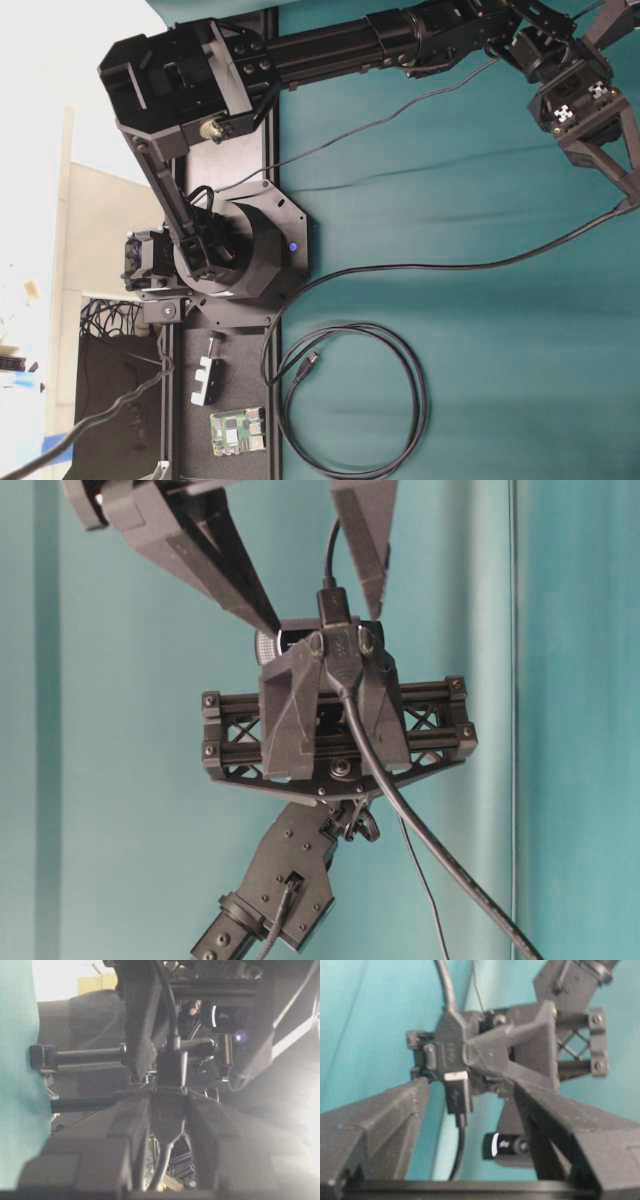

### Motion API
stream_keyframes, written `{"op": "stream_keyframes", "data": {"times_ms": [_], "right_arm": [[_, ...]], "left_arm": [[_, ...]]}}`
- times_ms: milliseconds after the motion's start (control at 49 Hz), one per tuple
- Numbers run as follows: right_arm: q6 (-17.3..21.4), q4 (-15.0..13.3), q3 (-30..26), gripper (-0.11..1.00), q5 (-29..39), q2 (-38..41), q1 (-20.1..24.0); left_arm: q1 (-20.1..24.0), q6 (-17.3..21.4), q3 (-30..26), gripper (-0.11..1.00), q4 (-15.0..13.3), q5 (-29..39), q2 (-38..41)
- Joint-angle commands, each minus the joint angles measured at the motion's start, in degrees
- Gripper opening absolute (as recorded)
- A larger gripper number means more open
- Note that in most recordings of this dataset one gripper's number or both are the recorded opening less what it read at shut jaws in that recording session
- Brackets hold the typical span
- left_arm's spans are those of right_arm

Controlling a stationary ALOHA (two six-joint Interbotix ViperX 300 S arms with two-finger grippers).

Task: Insert the USB using both arms.

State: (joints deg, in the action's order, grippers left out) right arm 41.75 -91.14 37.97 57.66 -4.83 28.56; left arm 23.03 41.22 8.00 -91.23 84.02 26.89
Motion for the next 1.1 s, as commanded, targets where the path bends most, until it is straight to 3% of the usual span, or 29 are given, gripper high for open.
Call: {"op": "stream_keyframes", "data": {"times_ms": [0,122,245,347,469,571,714,775,877,979,1081], "right_arm": [[1.4,1.1,-1.6,0.75,0.5,-3.1,0.5],[3.9,3.8,-1.8,0.75,-0.6,-5.6,1.3],[6.9,9.4,-2.4,0.75,-1.1,-8.8,1.8],[12.0,13.4,-3.1,0.75,-1.1,-13.0,1.9],[20.8,13.7,-3.4,0.75,-0.1,-18.9,1.8],[27.7,13.7,-3.2,0.75,3.3,-22.5,1.5],[31.8,14.2,-2.9,0.75,6.8,-24.0,1.2],[32.5,14.7,-2.6,0.75,6.9,-24.0,0.9],[33.7,16.1,-2.4,0.75,7.1,-24.0,0.3],[34.2,16.6,-1.9,0.75,7.1,-24.0,-0.2],[34.2,16.6,-1.4,0.75,7.1,-24.0,-0.7]], "left_arm": [[0.2,-0.4,-1.2,0.24,1.0,-1.0,-3.1],[0.7,-0.4,-1.2,0.24,7.5,-5.3,-4.8],[0.9,-0.4,-1.1,0.24,18.5,-11.8,-7.9],[0.4,-0.4,-0.4,0.24,26.0,-17.4,-9.6],[-1.5,-0.4,-0.1,0.24,34.7,-22.6,-9.7],[-4.7,-0.3,-0.1,0.24,45.0,-26.5,-8.7],[-9.5,-0.5,-0.4,0.24,55.9,-32.0,-7.0],[-10.9,-0.6,-0.3,0.24,58.6,-34.4,-6.6],[-11.8,-1.5,-0.1,0.24,59.9,-37.8,-6.2],[-11.9,-5.0,0.3,0.24,60.9,-40.4,-5.8],[-12.3,-8.0,0.4,0.24,64.3,-41.4,-5.0]]}}
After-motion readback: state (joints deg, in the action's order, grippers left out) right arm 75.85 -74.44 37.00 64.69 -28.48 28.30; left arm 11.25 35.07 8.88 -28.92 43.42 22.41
